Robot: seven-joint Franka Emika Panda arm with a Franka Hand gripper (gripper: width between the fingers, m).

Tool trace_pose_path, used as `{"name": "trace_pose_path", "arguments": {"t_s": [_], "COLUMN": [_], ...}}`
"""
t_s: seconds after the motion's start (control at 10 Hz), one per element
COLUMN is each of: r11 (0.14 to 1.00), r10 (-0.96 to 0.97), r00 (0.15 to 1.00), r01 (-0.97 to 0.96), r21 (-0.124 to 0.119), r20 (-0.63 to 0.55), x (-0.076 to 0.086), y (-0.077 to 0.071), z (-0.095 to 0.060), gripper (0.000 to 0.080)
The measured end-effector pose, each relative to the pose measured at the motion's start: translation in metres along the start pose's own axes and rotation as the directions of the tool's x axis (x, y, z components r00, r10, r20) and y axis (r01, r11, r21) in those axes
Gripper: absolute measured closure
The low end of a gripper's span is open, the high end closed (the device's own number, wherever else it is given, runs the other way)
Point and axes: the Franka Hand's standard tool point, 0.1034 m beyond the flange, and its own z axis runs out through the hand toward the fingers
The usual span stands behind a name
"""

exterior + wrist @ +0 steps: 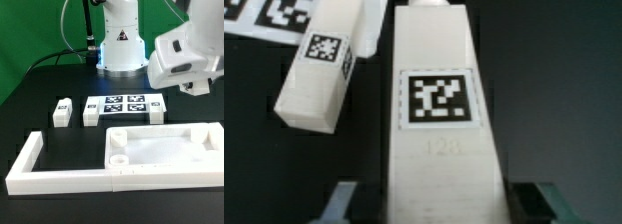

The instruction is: Assemble desk

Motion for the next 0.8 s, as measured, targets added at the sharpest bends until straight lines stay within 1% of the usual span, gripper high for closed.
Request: {"name": "trace_pose_path", "arguments": {"t_s": [0.1,0.2,0.3,0.4,0.5,0.6,0.7,0.8], "r11": [0.998,0.994,0.991,0.992,0.992,0.992,0.991,0.985], "r10": [-0.061,-0.109,-0.132,-0.130,-0.125,-0.123,-0.136,-0.170], "r00": [0.996,0.984,0.967,0.950,0.924,0.895,0.846,0.795], "r01": [0.061,0.108,0.129,0.124,0.113,0.106,0.107,0.126], "r21": [0.002,-0.013,-0.030,-0.039,-0.053,-0.065,-0.085,-0.116], "r20": [-0.060,-0.139,-0.217,-0.283,-0.362,-0.428,-0.515,-0.582], "x": [0.004,0.007,0.009,0.015,0.018,0.020,0.029,0.042], "y": [0.008,0.011,0.011,0.011,0.014,0.015,0.019,0.026], "z": [-0.031,-0.069,-0.091,-0.085,-0.084,-0.089,-0.092,-0.095], "gripper": [0.0512,0.0512,0.0512,0.0512,0.0512,0.0512,0.0512,0.0511]}}
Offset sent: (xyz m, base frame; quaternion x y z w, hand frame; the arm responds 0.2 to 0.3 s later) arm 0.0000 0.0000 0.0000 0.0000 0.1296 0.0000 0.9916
